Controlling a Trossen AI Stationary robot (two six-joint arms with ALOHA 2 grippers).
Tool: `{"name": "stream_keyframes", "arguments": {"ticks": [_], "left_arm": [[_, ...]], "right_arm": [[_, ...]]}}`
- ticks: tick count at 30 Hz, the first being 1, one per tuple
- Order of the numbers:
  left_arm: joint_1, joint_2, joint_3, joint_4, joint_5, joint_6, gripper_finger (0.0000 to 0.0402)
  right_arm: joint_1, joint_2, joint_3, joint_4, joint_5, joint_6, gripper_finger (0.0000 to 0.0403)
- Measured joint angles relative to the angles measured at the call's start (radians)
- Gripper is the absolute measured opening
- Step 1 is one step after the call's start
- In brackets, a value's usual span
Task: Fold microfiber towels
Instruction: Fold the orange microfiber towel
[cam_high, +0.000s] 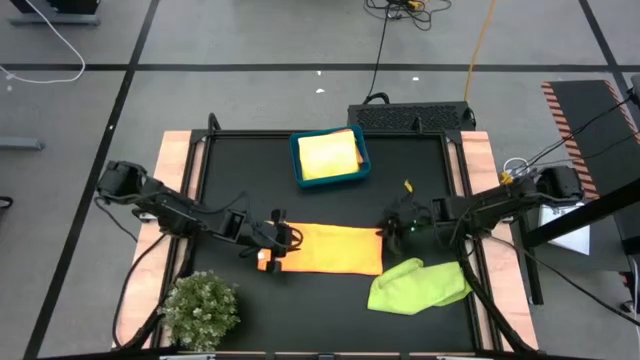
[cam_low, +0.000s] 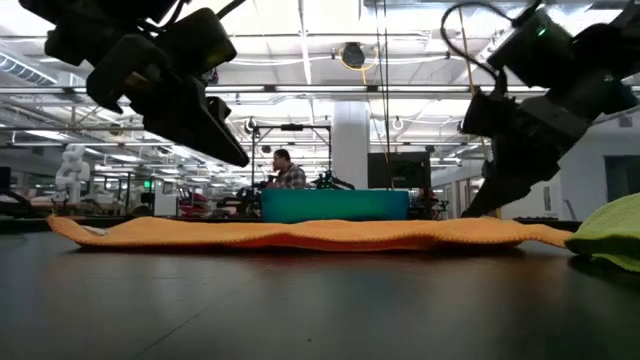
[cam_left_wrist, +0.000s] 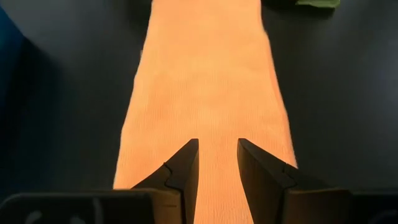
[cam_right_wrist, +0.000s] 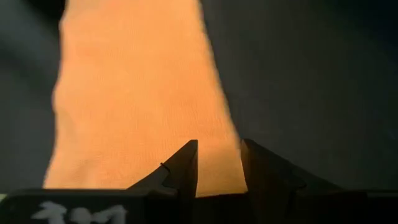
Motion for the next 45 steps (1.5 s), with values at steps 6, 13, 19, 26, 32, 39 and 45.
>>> {"name": "stream_keyframes", "arguments": {"ticks": [6,13,19,26,32,39,45], "left_arm": [[0.018,0.0,0.0,0.017,0.036,0.0,0.0113],[0.017,0.0,0.0,0.022,0.044,0.021,0.0113],[0.018,0.0,0.0,0.059,0.043,0.04,0.0113],[0.018,0.0,0.0,0.082,0.043,0.051,0.0113],[0.018,0.0,0.0,0.101,0.044,0.045,0.0113],[0.052,0.0,0.0,0.24,0.105,0.062,0.0113],[0.122,0.003,0.003,0.336,0.146,0.077,0.0115]], "right_arm": [[-0.114,0.0,-0.004,-0.023,-0.198,0.022,0.0125],[-0.144,0.0,-0.004,-0.087,-0.204,0.045,0.0175],[-0.143,0.043,-0.004,-0.052,-0.247,0.069,0.0189],[-0.142,0.134,-0.003,0.071,-0.254,0.019,0.0127],[-0.142,0.072,-0.005,0.094,-0.255,-0.032,0.001],[-0.114,-0.023,-0.005,0.183,-0.226,-0.056,0.0002],[-0.057,-0.007,0.083,0.232,-0.17,-0.129,0.0001]]}}
